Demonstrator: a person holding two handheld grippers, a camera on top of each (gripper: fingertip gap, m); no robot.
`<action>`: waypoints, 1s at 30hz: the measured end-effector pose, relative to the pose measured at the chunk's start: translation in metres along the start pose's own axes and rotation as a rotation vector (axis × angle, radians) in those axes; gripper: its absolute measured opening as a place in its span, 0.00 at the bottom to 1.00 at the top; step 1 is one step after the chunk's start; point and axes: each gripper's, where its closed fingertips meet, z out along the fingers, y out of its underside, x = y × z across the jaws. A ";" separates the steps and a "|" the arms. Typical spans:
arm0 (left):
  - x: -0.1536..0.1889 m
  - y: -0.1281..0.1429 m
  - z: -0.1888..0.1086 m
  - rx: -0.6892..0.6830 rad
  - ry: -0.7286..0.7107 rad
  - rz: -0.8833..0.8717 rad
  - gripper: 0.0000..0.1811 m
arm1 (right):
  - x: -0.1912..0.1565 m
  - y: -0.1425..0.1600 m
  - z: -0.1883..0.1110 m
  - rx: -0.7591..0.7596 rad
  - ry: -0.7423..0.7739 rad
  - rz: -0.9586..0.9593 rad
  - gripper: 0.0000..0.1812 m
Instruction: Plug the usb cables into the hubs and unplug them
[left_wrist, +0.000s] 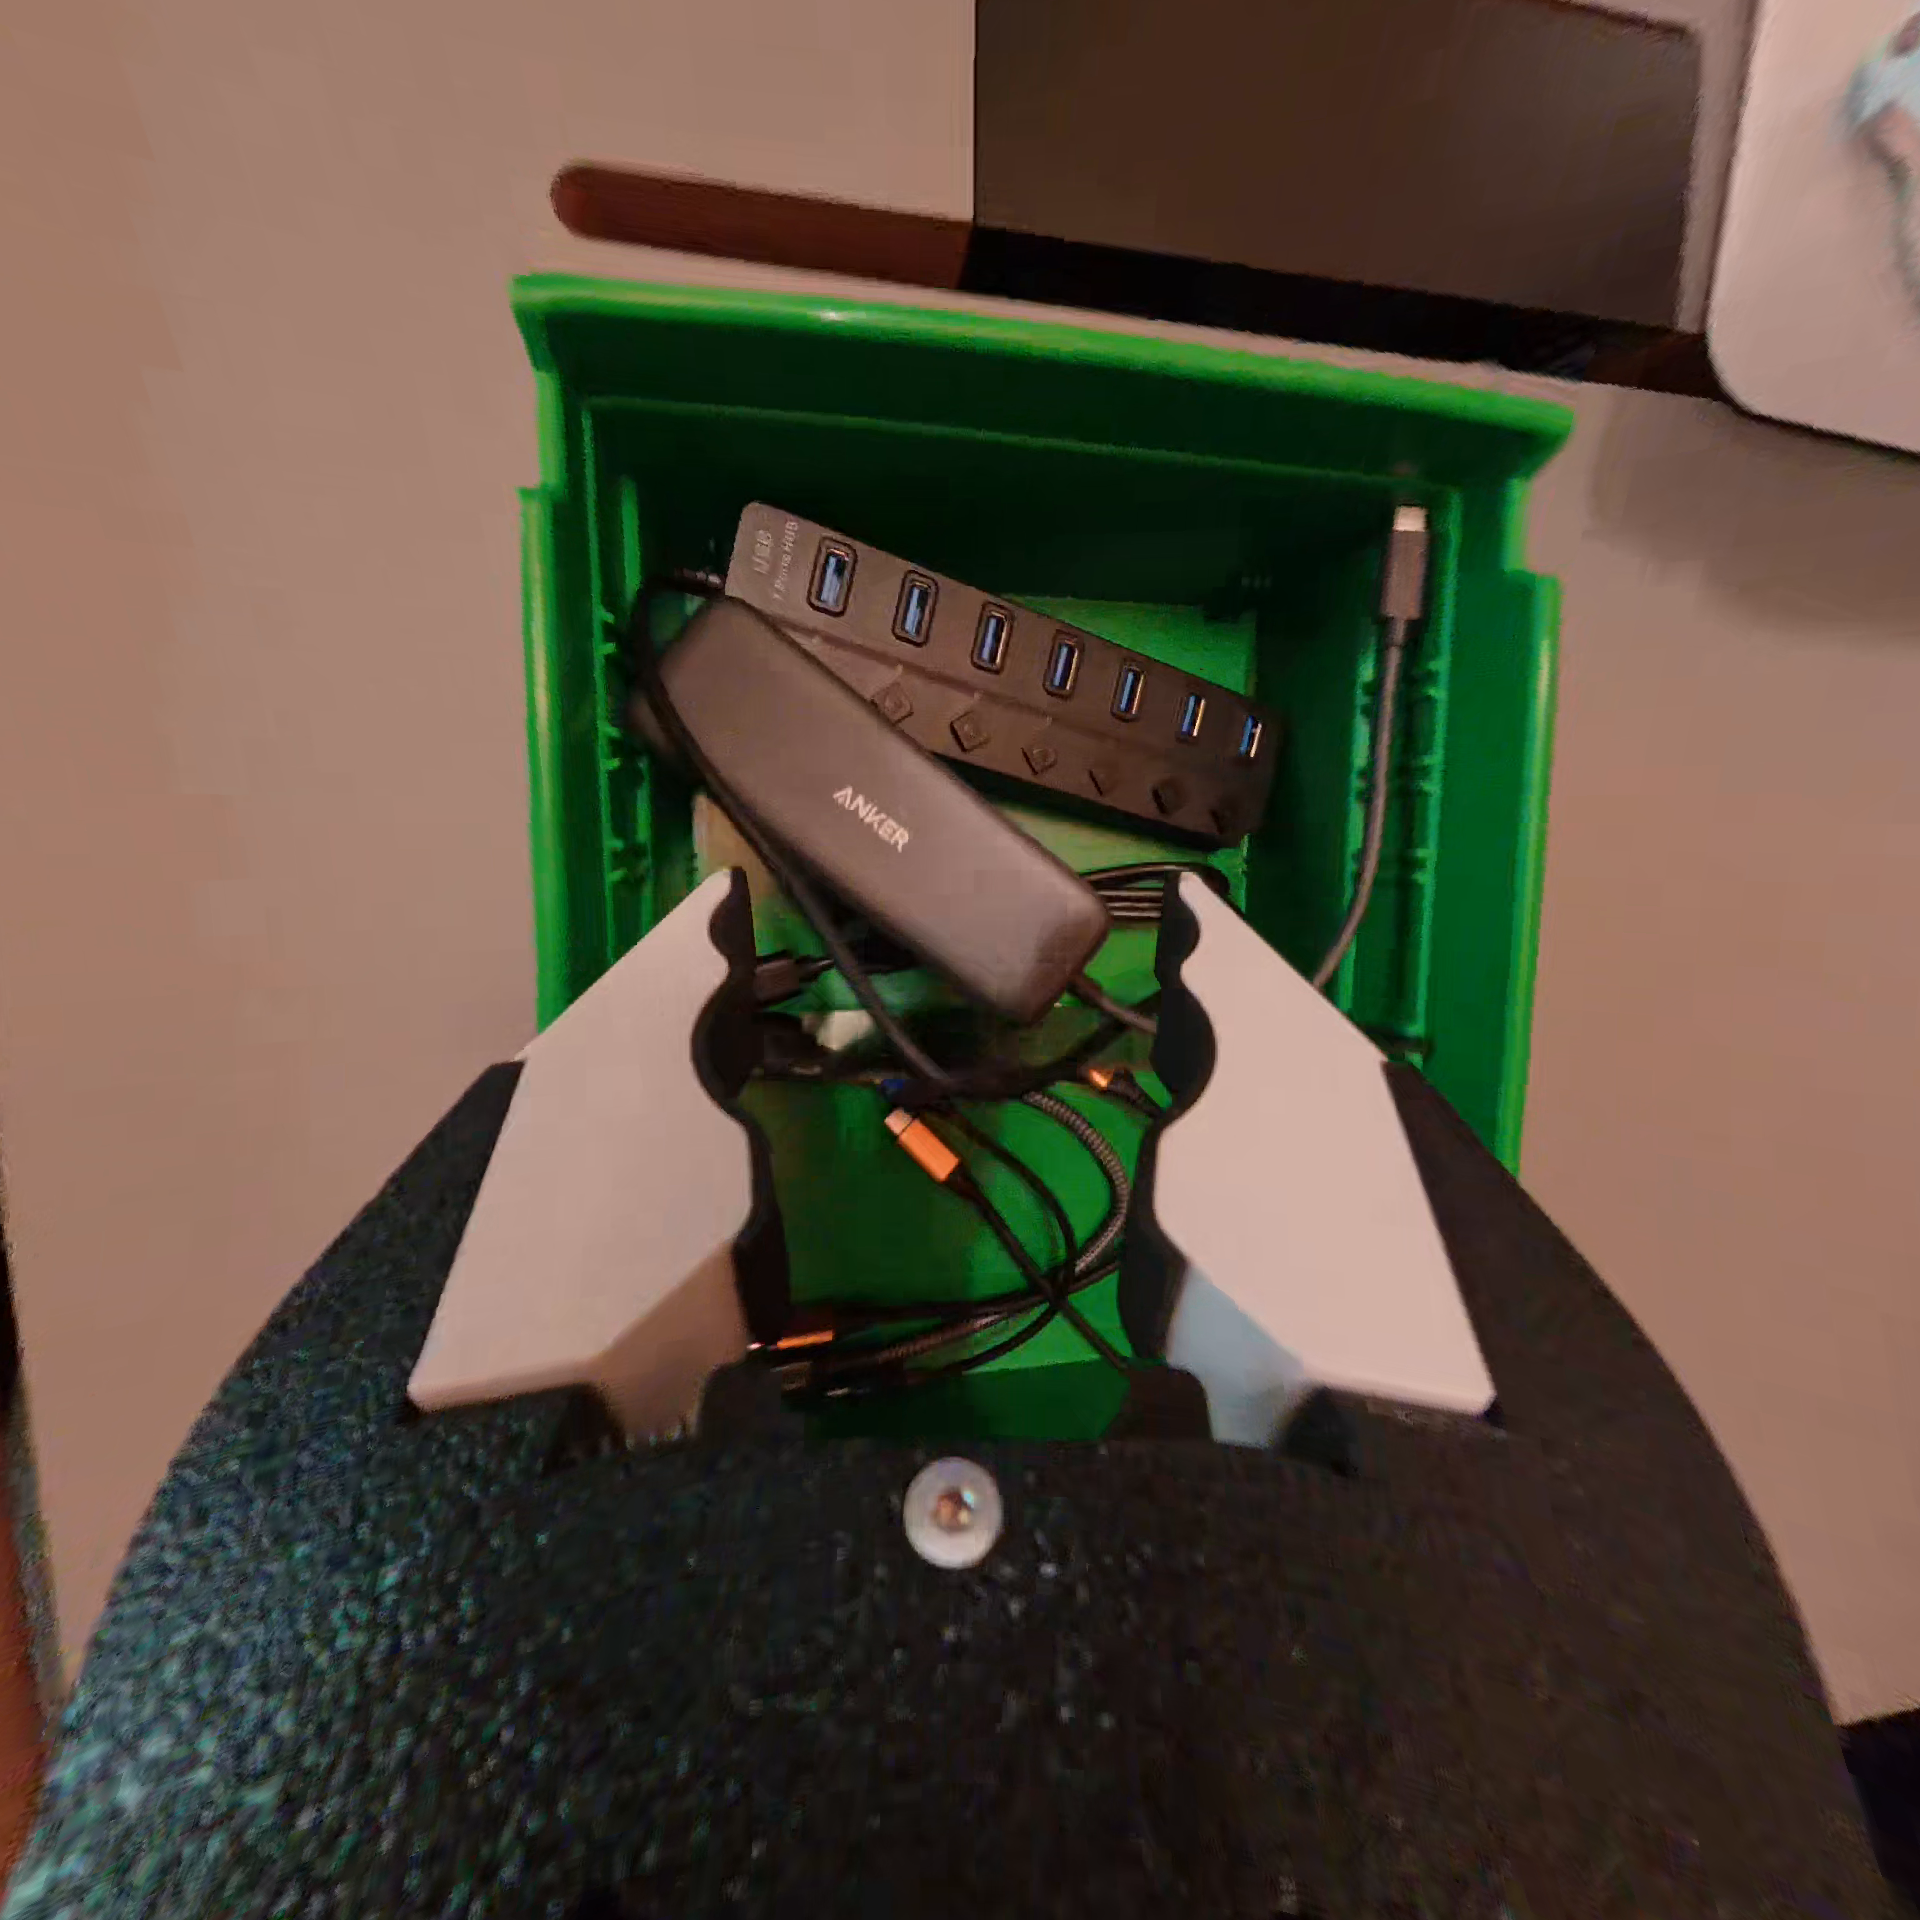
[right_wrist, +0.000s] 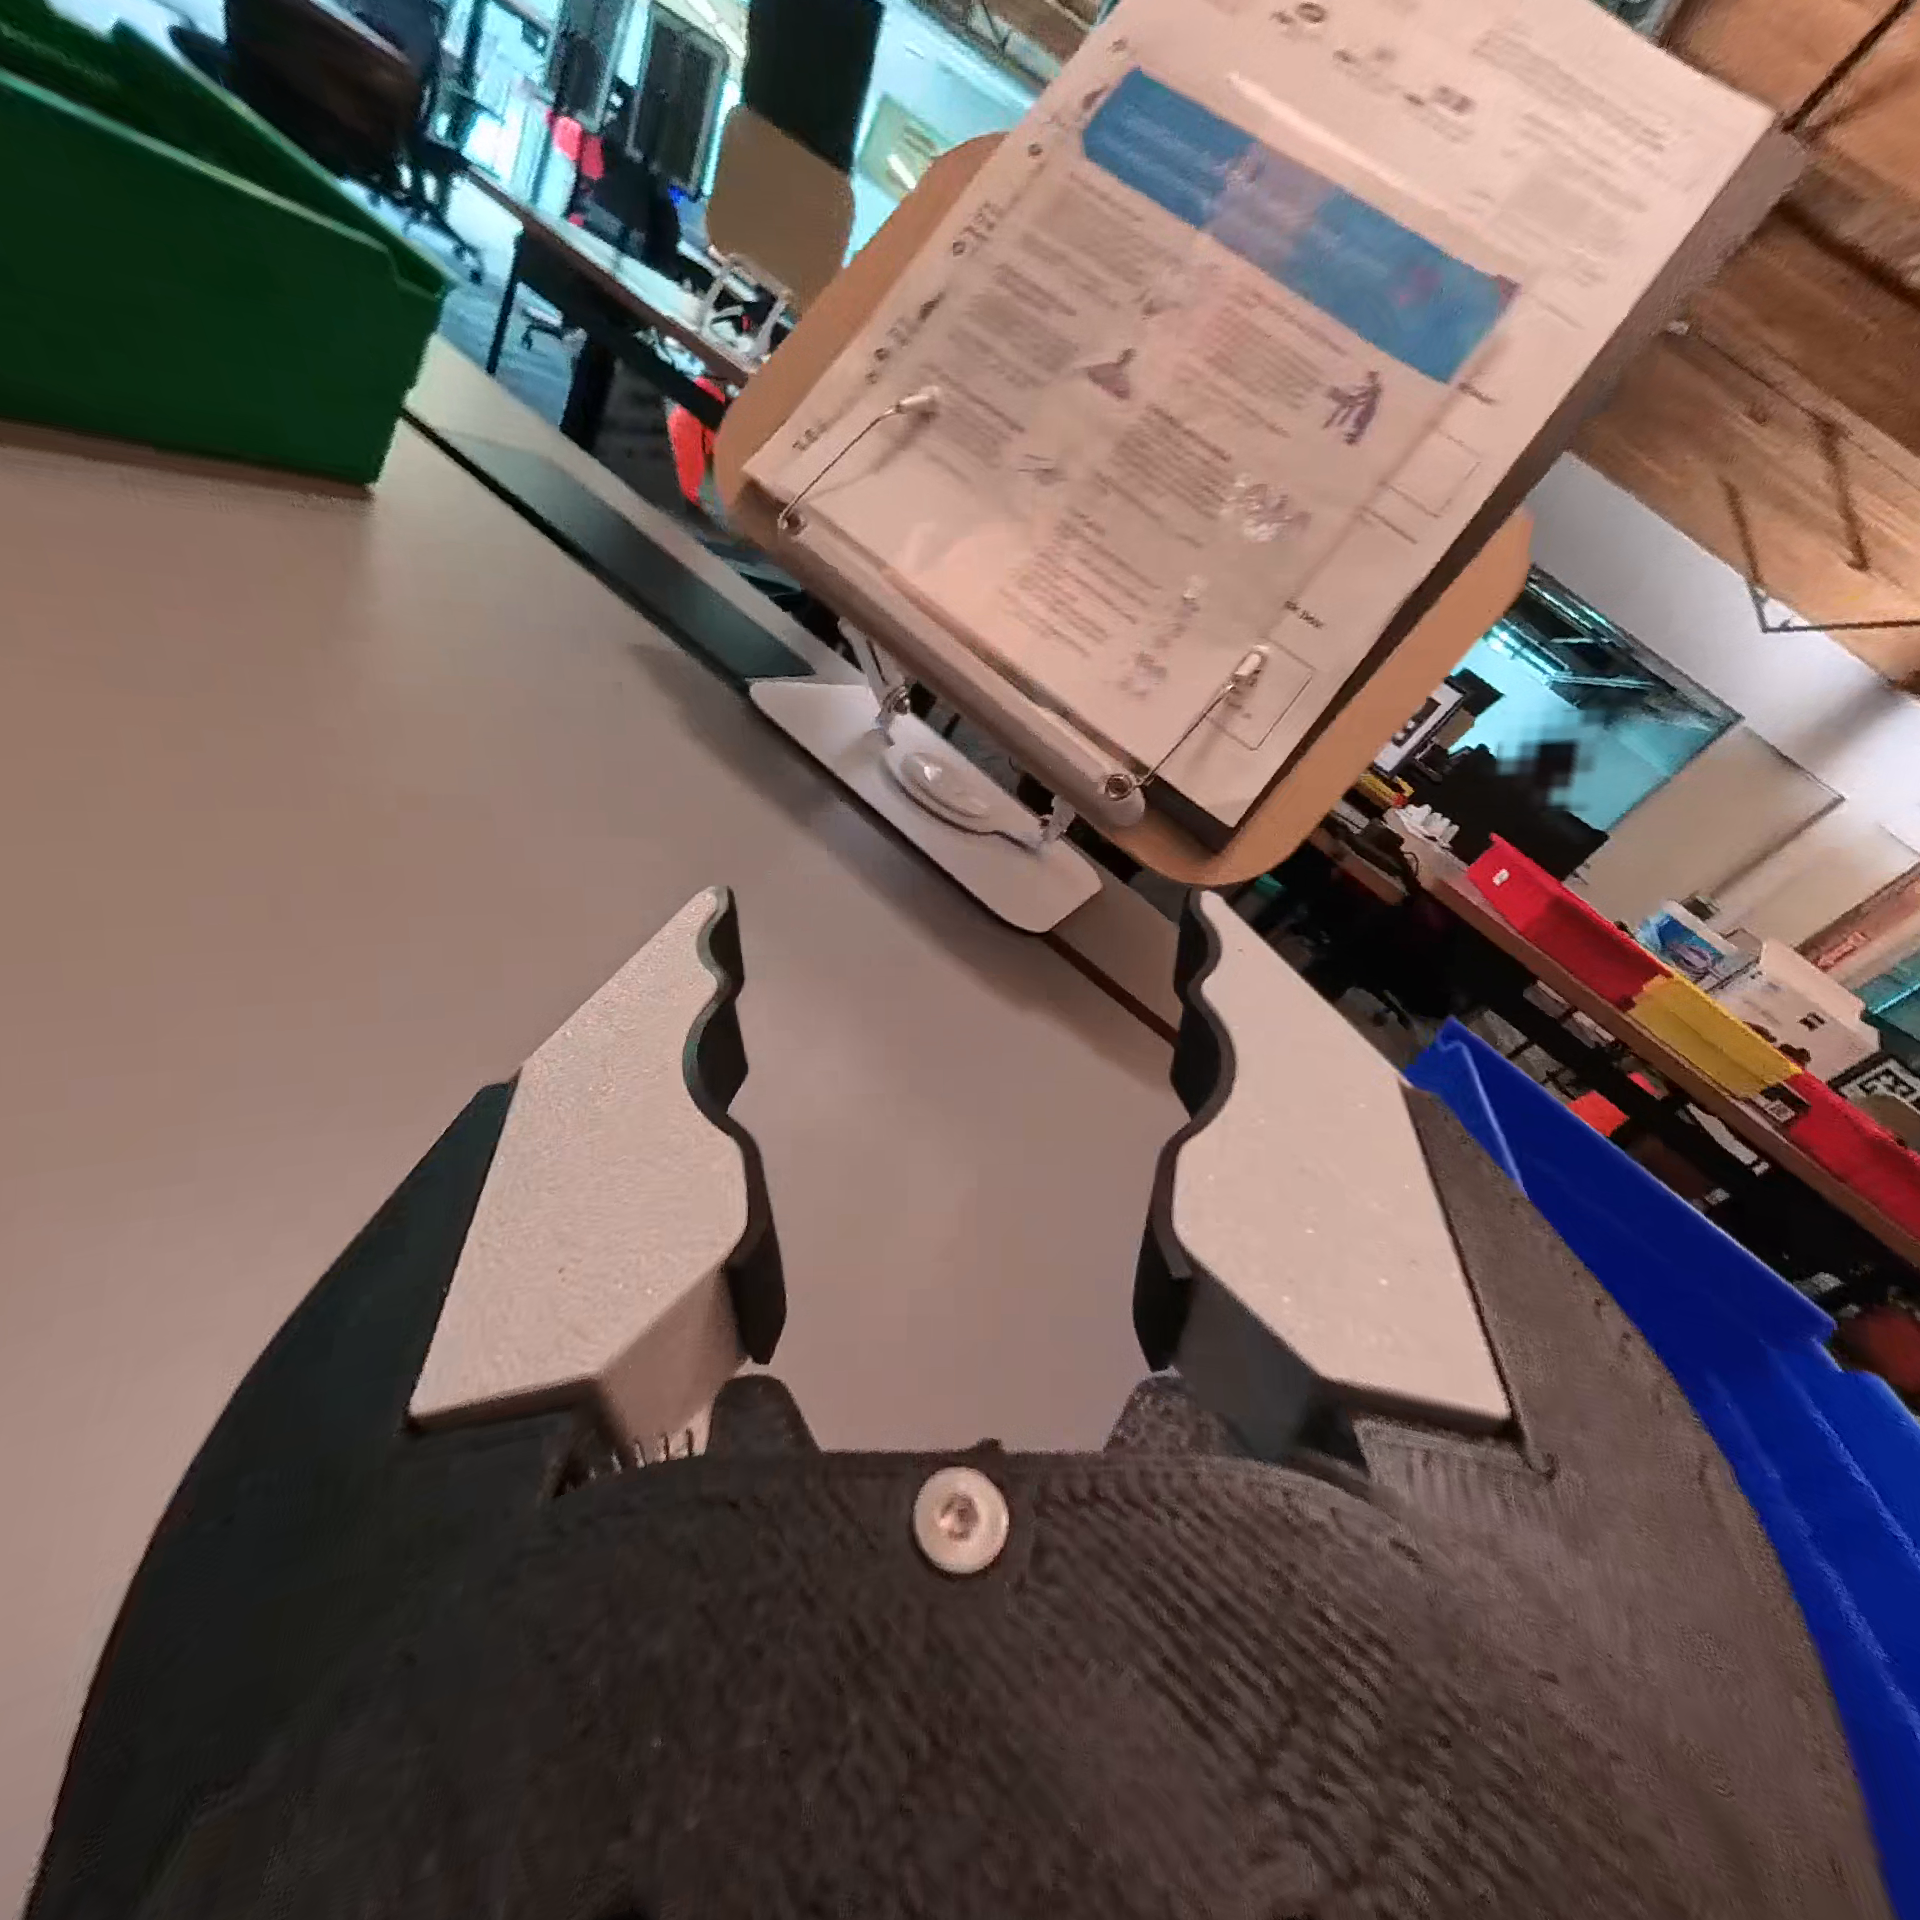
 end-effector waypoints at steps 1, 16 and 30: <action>0.000 0.001 0.010 -0.048 0.003 -0.021 0.42 | -0.001 0.004 0.000 -0.011 0.001 -0.017 0.46; -0.003 0.017 0.042 -0.176 -0.073 -0.059 0.34 | 0.008 0.024 -0.001 -0.063 0.021 -0.045 0.45; 0.009 -0.002 -0.008 0.180 0.319 -0.239 0.27 | 0.013 0.031 -0.003 -0.079 0.026 -0.017 0.46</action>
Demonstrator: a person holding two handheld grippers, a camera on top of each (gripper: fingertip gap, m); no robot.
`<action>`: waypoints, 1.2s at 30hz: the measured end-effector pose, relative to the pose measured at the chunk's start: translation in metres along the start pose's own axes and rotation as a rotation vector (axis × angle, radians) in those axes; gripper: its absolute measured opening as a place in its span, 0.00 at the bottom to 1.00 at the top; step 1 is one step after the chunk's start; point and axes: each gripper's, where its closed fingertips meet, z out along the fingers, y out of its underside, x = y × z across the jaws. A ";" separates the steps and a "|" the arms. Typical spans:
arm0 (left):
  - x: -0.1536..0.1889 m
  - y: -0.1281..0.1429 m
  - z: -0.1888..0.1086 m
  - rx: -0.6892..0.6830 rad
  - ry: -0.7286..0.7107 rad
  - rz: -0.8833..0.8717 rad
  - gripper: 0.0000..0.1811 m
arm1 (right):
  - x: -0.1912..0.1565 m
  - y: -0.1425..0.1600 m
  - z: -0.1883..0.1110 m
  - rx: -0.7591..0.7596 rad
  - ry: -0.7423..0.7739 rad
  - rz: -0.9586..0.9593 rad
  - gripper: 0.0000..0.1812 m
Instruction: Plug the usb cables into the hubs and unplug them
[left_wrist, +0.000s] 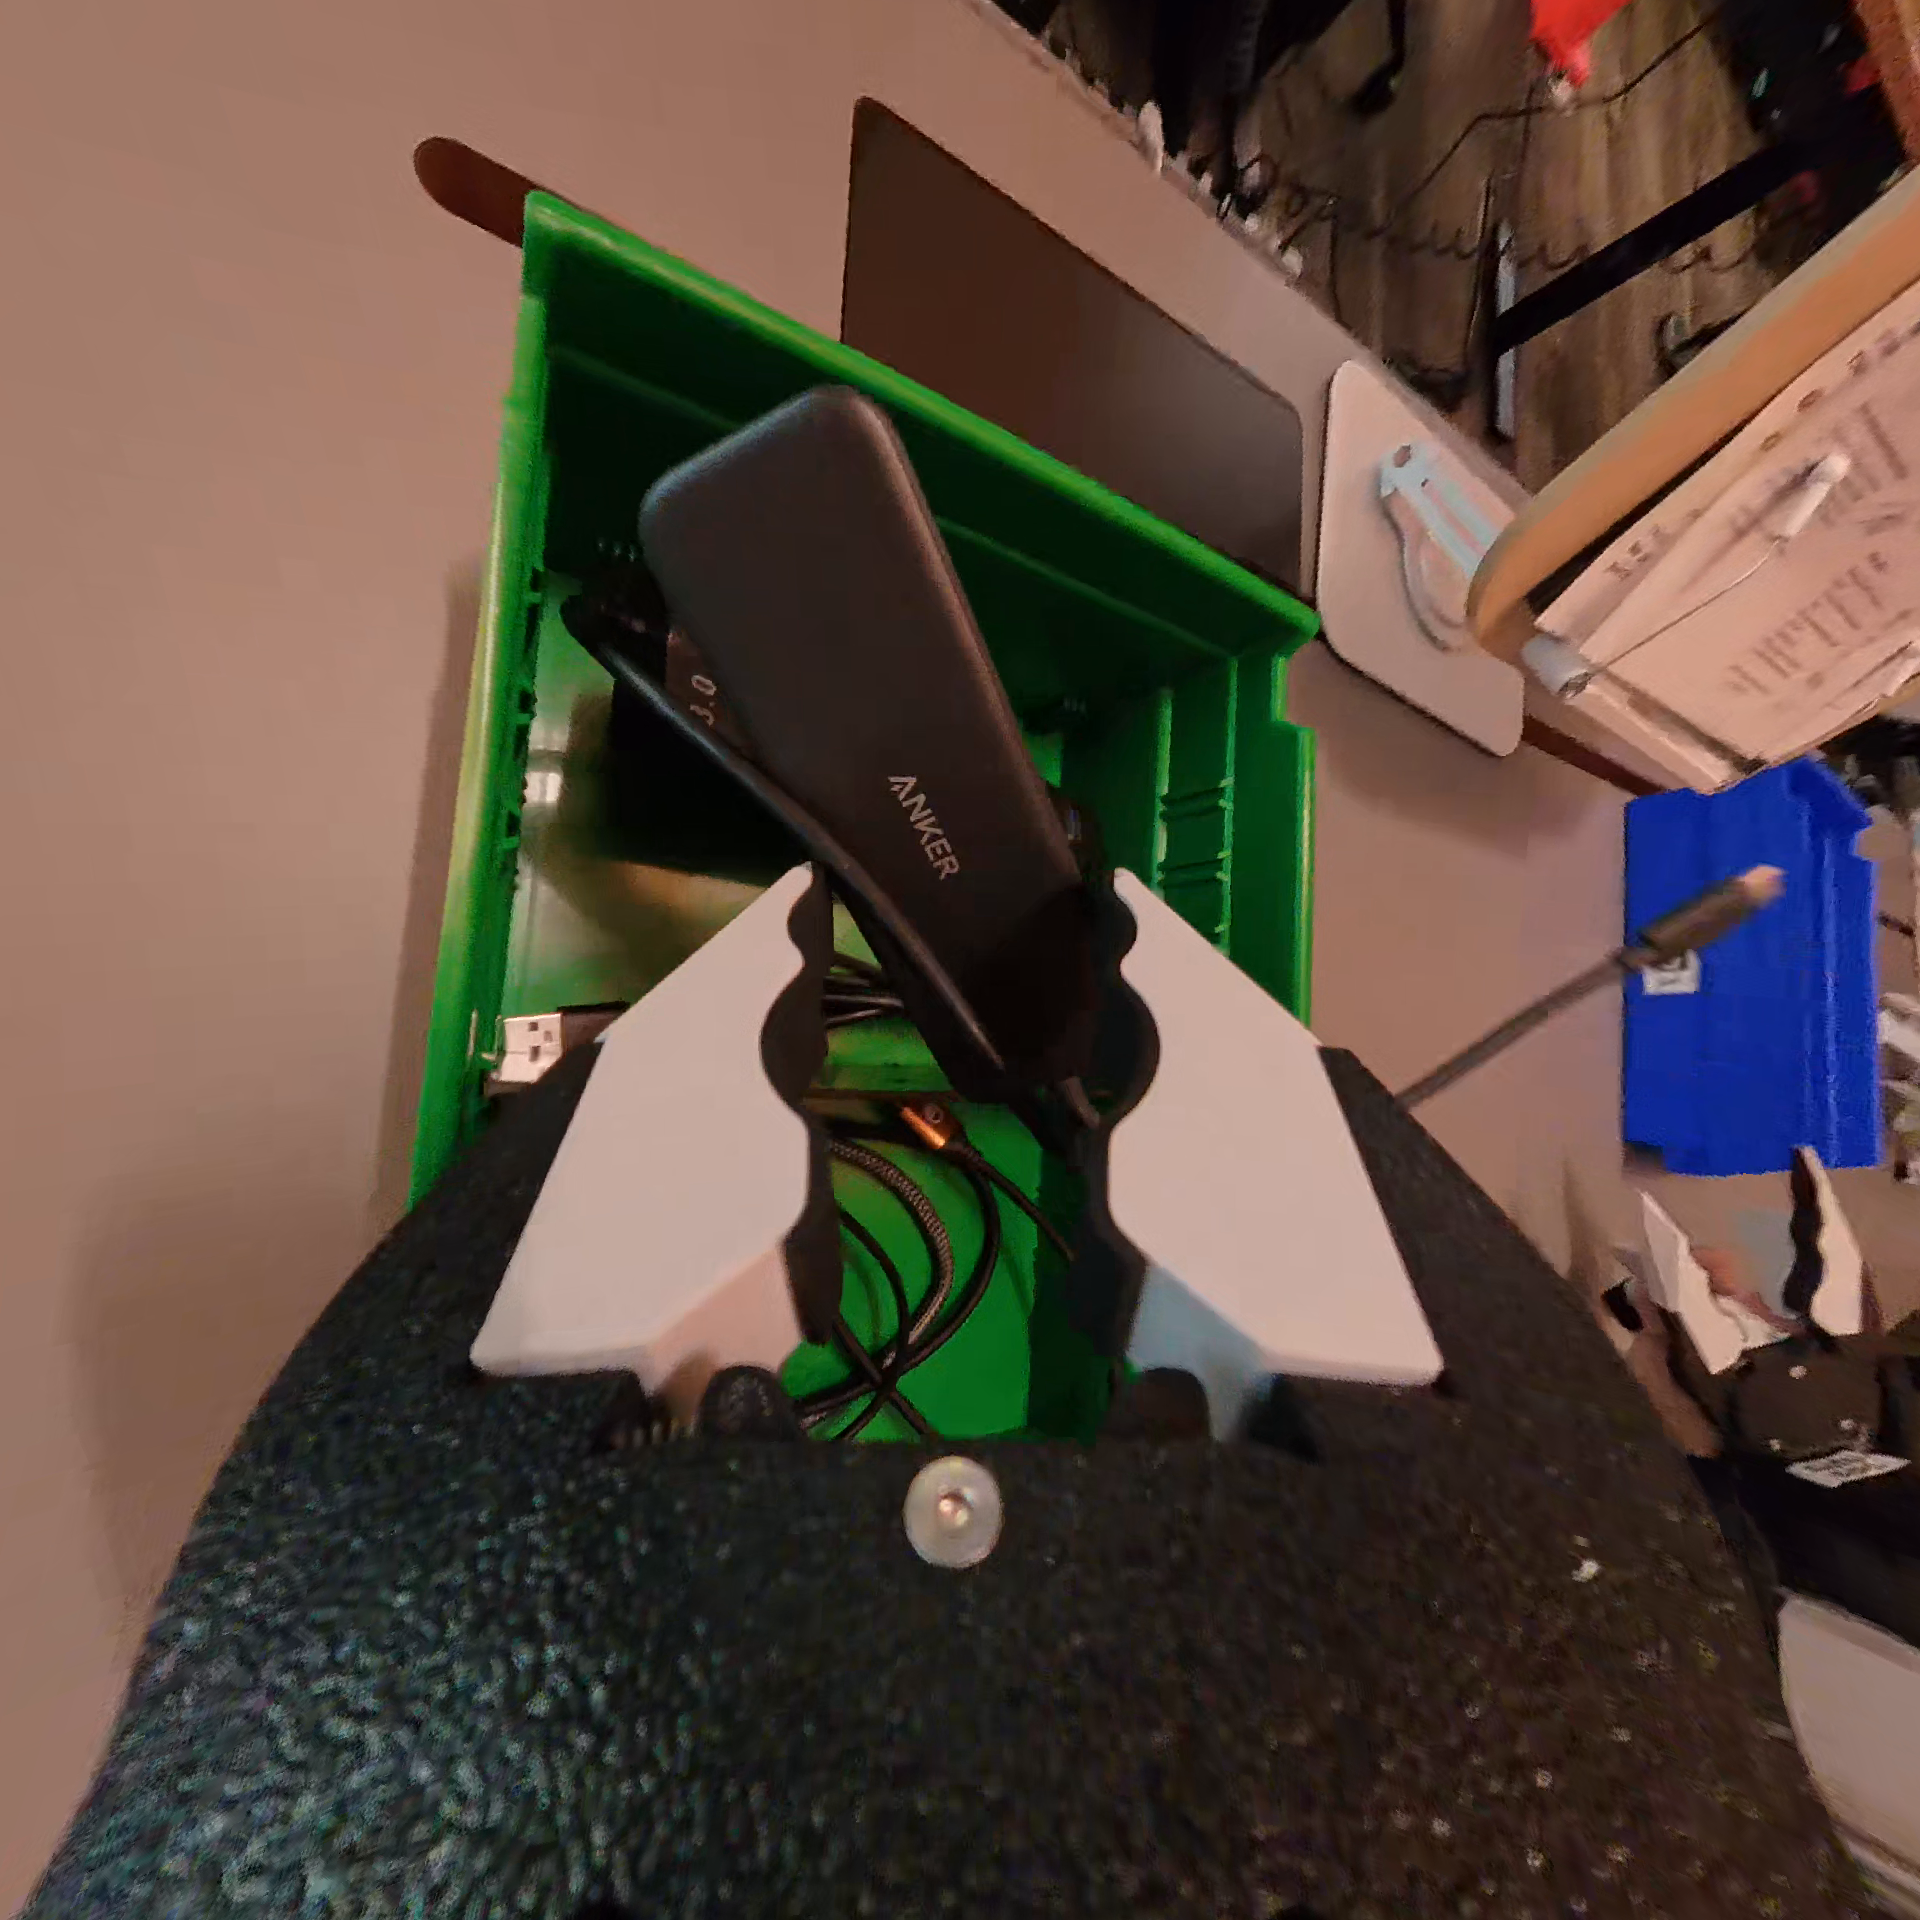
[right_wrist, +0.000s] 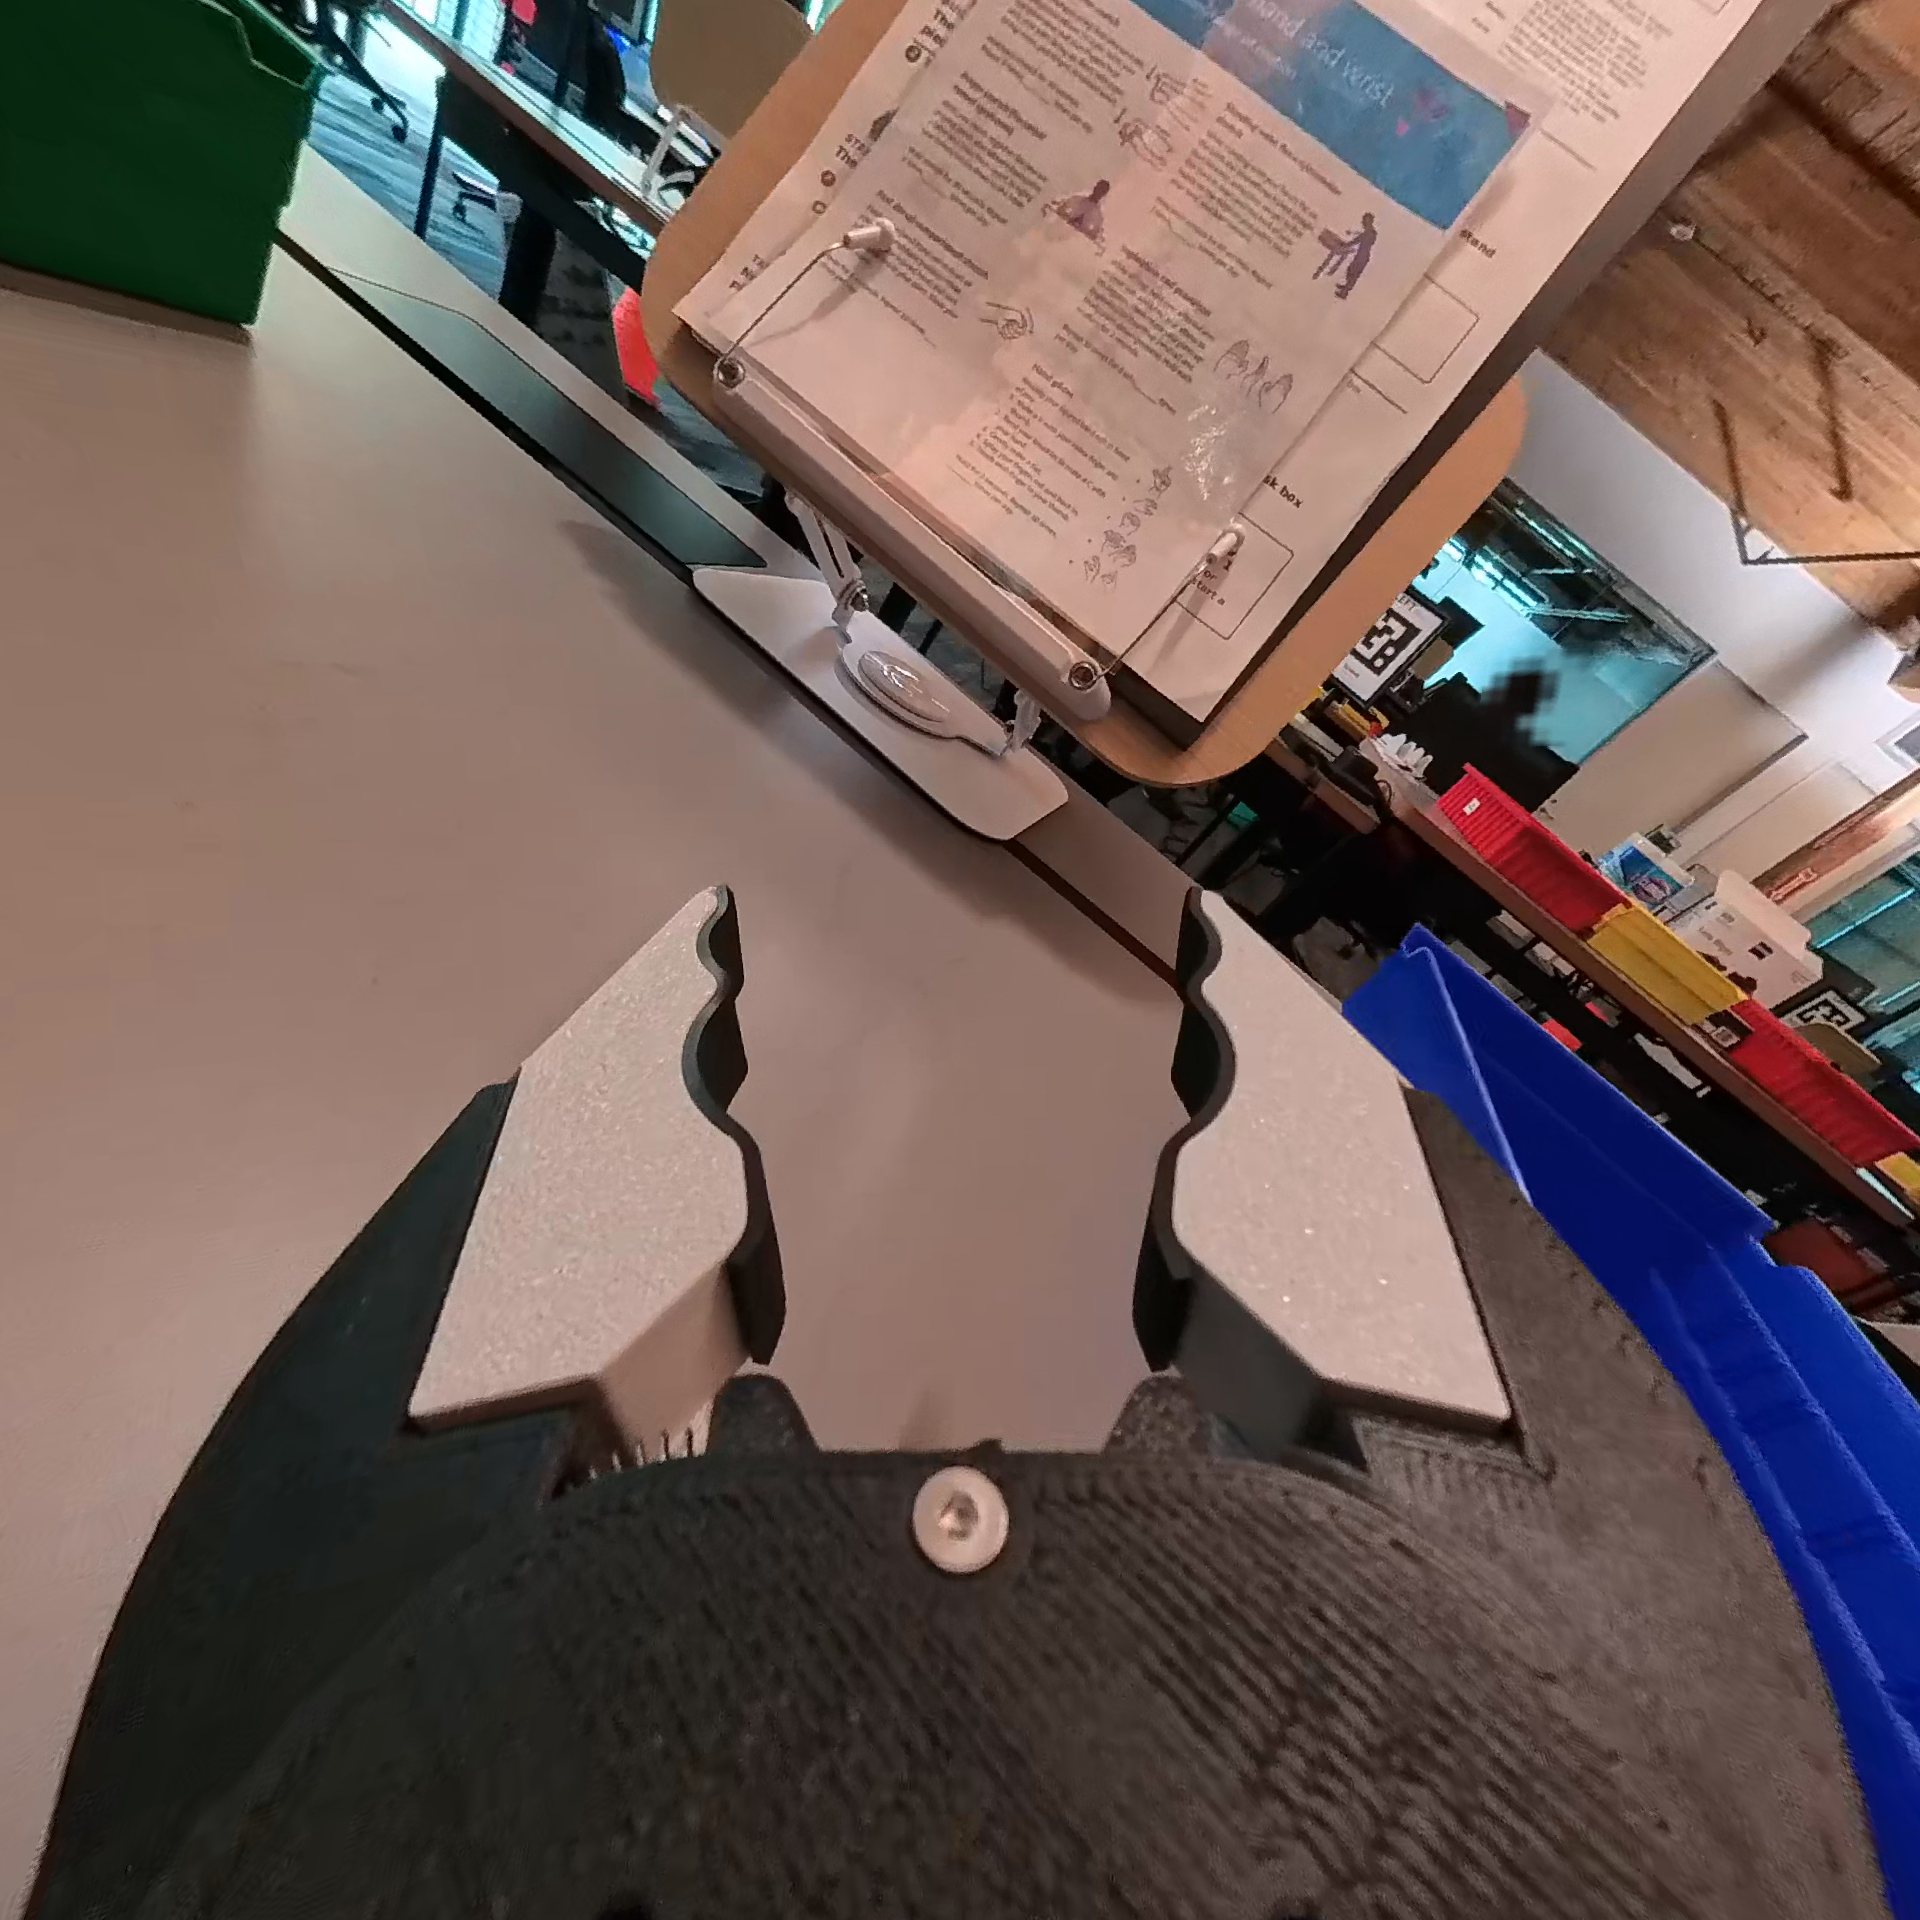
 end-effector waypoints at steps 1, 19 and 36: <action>0.002 -0.002 0.000 0.019 0.018 -0.017 0.27 | -0.001 0.002 0.000 -0.006 -0.002 -0.004 0.46; 0.031 -0.015 0.010 -0.128 -0.274 0.214 0.35 | -0.004 0.013 0.001 -0.048 -0.031 -0.011 0.47; -0.017 0.028 0.050 -0.351 -0.479 0.065 0.27 | -0.007 0.018 0.001 -0.068 -0.053 -0.038 0.49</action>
